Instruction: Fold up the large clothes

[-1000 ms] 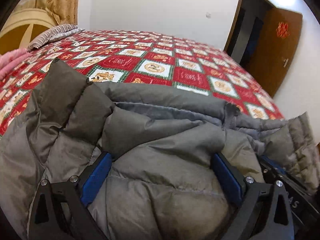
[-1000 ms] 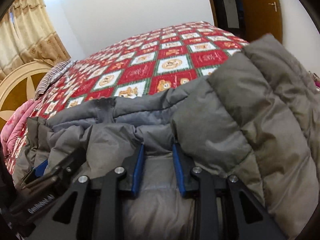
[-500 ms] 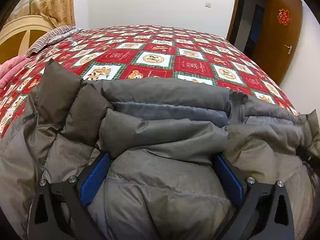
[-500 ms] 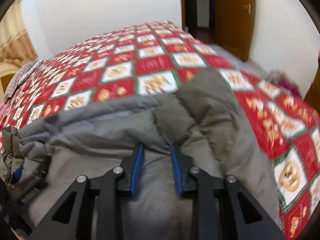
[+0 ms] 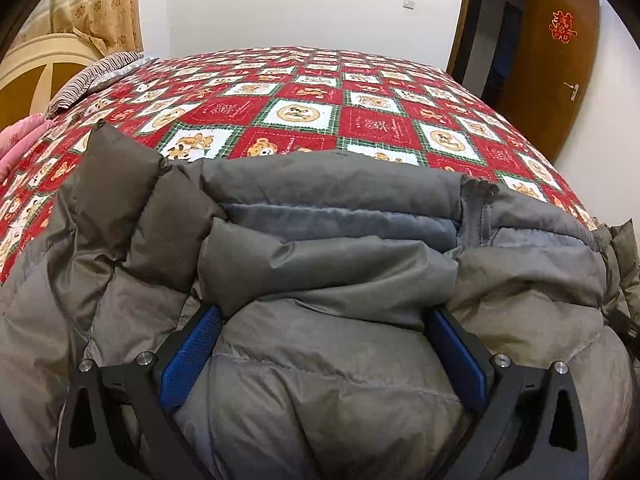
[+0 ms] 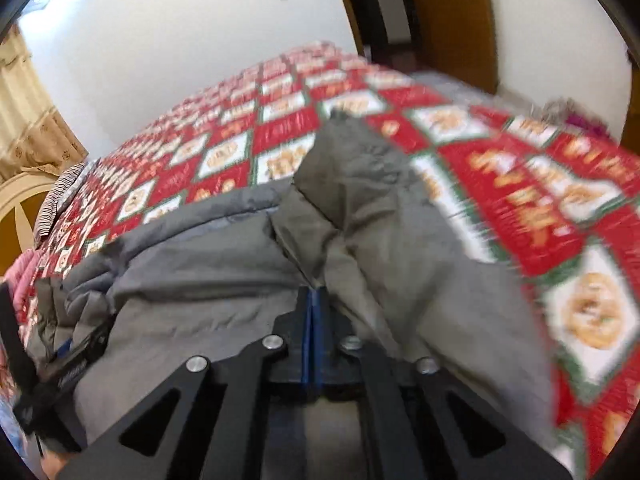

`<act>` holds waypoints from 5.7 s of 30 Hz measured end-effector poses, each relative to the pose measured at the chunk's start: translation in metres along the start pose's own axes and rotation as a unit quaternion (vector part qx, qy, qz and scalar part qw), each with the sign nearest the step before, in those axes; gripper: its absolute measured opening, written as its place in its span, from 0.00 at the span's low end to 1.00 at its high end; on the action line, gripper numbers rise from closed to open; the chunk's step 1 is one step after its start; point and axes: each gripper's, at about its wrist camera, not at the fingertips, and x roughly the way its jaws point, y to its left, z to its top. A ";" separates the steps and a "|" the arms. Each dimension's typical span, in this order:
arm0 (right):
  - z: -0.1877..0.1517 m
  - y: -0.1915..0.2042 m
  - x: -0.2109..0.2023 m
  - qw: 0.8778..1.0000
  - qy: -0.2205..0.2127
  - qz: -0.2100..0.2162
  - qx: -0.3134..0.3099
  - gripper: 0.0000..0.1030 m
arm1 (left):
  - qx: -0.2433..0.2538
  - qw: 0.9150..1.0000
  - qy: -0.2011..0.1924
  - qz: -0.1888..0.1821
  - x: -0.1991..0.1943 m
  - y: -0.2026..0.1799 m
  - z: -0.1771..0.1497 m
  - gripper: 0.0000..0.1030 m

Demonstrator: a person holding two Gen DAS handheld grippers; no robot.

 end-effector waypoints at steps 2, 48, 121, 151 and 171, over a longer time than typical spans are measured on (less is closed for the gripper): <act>-0.011 -0.002 -0.010 0.999 -0.018 -0.040 -0.029 0.08 | -0.005 1.000 -0.001 -0.008 -0.001 0.003 0.000 0.99; -0.114 0.128 0.001 0.986 0.030 0.107 -0.124 0.16 | -0.286 0.928 -0.101 -0.215 -0.115 0.146 -0.111 0.99; -0.041 0.001 -0.054 0.971 0.107 0.195 -0.083 0.20 | 0.470 0.852 -0.177 -0.147 -0.205 -0.087 -0.208 0.61; -0.112 -0.046 -0.028 0.947 0.076 0.272 0.155 0.19 | 0.175 0.972 -0.067 -0.139 -0.082 -0.081 -0.060 0.90; -0.045 0.007 -0.001 0.997 0.050 0.055 -0.037 0.37 | 0.225 0.969 -0.095 -0.030 -0.081 -0.107 -0.078 0.93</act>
